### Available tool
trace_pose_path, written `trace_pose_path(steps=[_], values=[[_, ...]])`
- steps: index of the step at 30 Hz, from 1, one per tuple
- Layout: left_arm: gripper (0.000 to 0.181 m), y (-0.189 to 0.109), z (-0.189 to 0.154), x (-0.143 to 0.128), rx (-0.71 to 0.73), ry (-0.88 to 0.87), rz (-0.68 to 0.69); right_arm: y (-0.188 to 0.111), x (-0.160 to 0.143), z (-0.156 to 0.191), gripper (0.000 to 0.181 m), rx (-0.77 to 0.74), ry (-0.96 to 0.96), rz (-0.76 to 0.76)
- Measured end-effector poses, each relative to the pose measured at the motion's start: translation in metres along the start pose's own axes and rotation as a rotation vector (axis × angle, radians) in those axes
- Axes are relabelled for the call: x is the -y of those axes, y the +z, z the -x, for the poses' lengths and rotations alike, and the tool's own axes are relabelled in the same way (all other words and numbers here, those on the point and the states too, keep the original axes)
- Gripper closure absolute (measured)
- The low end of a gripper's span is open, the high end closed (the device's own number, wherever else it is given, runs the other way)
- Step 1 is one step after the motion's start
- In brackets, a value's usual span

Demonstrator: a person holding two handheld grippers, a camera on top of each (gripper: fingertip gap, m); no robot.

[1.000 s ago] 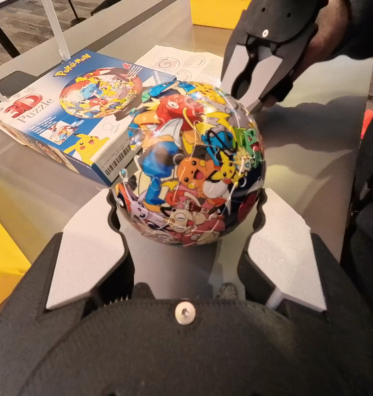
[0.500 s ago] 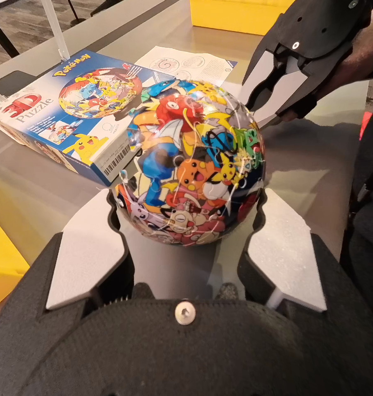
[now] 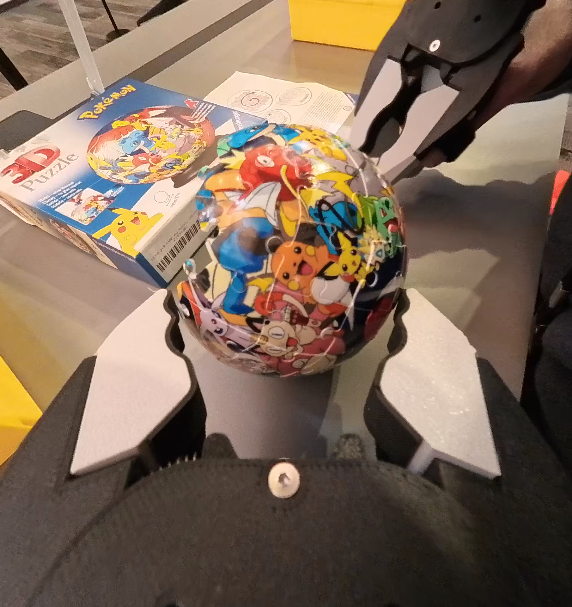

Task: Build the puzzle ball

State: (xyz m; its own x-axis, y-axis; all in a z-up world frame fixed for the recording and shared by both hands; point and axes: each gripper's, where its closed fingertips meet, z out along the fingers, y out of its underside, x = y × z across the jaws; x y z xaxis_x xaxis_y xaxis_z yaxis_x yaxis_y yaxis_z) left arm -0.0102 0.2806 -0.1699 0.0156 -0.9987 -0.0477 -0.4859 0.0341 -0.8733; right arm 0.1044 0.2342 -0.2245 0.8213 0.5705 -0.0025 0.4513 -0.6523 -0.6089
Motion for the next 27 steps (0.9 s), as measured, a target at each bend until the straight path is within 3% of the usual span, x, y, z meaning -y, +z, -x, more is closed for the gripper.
trace_pose_path(steps=[7, 27], values=[[0.059, 0.000, 0.000, 0.000, -0.004, -0.001, -0.003, 0.011, 0.000, 0.009, 0.164, 0.008, 0.179, -0.007], [0.059, 0.001, 0.000, 0.000, -0.003, -0.001, -0.003, 0.015, 0.003, -0.010, 0.177, -0.020, 0.048, -0.018]])
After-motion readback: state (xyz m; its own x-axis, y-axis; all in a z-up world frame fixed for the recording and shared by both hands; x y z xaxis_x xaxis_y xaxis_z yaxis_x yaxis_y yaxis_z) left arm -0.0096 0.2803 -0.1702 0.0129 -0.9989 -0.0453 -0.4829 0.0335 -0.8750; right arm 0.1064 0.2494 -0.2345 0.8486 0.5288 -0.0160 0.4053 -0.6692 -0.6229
